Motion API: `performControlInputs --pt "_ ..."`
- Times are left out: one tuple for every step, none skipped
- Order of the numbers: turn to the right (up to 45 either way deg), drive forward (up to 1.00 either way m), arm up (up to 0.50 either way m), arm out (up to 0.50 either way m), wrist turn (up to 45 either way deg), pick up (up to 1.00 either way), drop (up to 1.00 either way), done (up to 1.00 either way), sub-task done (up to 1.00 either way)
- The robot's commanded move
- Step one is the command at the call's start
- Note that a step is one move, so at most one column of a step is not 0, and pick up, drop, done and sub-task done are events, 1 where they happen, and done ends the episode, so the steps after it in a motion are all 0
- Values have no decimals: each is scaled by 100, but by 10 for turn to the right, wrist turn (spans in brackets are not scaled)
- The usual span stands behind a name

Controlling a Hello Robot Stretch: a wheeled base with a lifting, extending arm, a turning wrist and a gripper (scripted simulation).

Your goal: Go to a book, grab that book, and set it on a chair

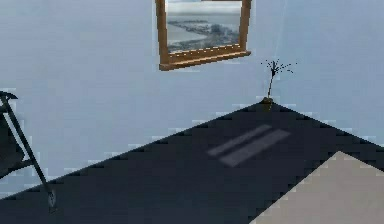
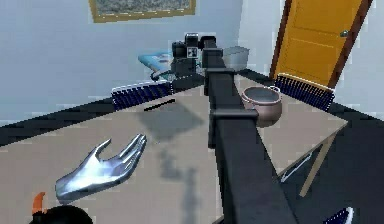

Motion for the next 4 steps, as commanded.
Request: performControlInputs --pt "0 0 0 0 -450 0 0 0 0" --pt "0 0 0 0 -450 0 0 0 0" --pt "0 0 0 0 -180 0 0 0 0" --pt "0 0 0 -48 0 0 0 0 0"
